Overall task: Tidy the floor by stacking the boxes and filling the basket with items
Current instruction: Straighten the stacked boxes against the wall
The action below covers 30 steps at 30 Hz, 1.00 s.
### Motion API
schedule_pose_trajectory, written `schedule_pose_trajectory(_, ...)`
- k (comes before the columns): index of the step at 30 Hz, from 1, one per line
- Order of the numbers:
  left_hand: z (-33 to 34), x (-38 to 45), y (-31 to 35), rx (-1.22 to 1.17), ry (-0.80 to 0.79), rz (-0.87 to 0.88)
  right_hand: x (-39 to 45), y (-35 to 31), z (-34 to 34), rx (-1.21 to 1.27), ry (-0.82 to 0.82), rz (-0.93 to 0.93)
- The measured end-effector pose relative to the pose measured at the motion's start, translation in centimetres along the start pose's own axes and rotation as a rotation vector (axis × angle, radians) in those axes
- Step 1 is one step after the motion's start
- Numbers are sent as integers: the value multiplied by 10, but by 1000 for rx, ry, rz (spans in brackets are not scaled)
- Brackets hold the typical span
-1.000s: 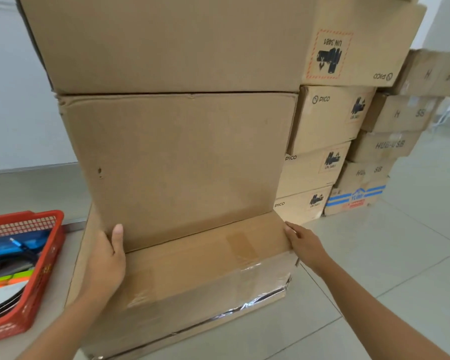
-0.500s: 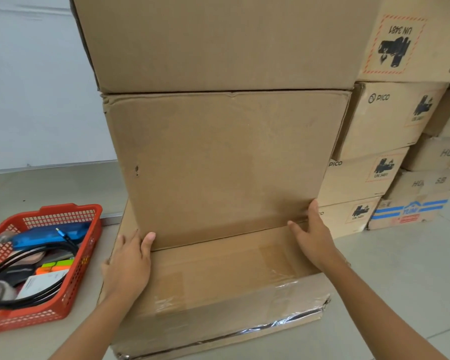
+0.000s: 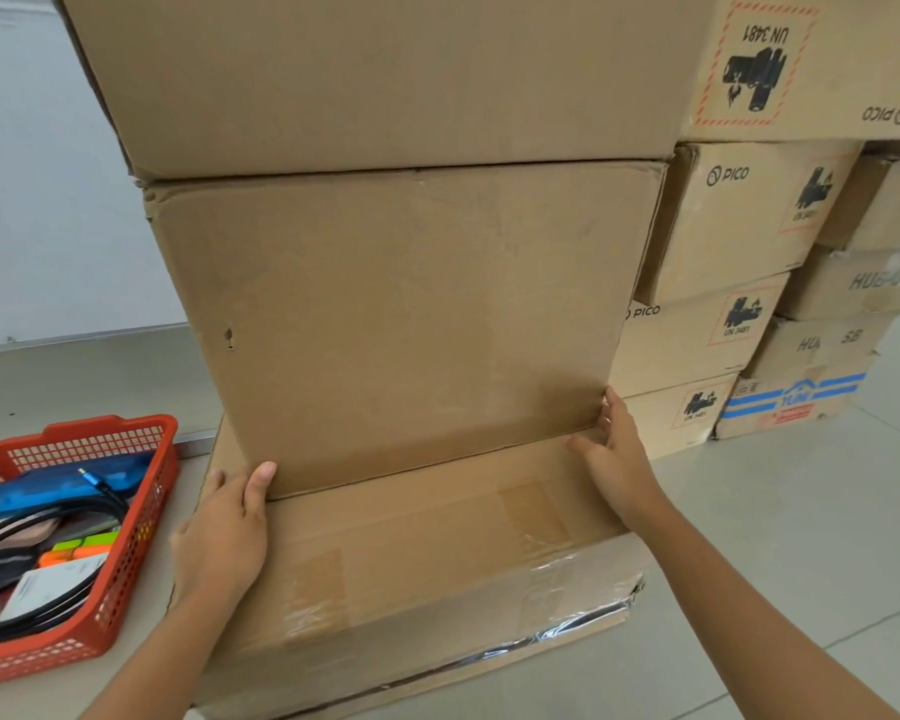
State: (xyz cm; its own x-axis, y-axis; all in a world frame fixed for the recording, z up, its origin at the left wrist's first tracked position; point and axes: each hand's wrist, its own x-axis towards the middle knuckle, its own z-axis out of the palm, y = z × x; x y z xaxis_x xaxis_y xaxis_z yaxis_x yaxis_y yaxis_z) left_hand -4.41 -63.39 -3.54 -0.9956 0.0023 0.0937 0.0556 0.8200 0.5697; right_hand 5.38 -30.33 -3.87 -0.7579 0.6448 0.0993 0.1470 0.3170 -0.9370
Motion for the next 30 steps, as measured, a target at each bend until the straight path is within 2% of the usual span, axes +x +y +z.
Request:
schedule_pose_trajectory(4, 2, 1, -7, -106, 63, -29, -11, -2, -7, 9, -27, -43)
schedule_pose_trajectory(7, 1, 0, -6, -119, 64, -33, -16, 1, -8, -90, -69, -79)
schedule_pose_trajectory(10, -3, -4, -4, -91, -5, -53, -20, 0, -10, -205, -131, -71)
schedule_pose_trajectory(14, 3, -1, -6, 201, -176, -93, -24, -5, -15, -507, -211, -149)
schedule_pose_trajectory(17, 7, -6, 17, 162, -283, -194, -33, -6, -26, -642, -311, -205)
schedule_pose_trajectory(19, 4, -23, 60, 231, -248, -10, -36, -9, -37, -575, -419, -174)
schedule_pose_trajectory(21, -1, -42, 113, 287, -117, 317, -33, -17, -57, -419, -449, -102)
schedule_pose_trajectory(22, -1, -55, 145, 276, -202, 375, -29, -20, -70, -381, -420, -88)
schedule_pose_trajectory(24, 3, -73, 199, 99, -444, 444, -21, -27, -98, -367, -358, -90)
schedule_pose_trajectory(25, 6, -78, 221, 36, -460, 506, -19, -32, -113, -362, -335, -90)
schedule_pose_trajectory(27, 11, -85, 261, -109, -377, 619, -18, -43, -141, -300, -262, -73)
schedule_pose_trajectory(30, 18, -91, 316, -336, -343, 738, -20, -57, -181, -208, -94, -36)
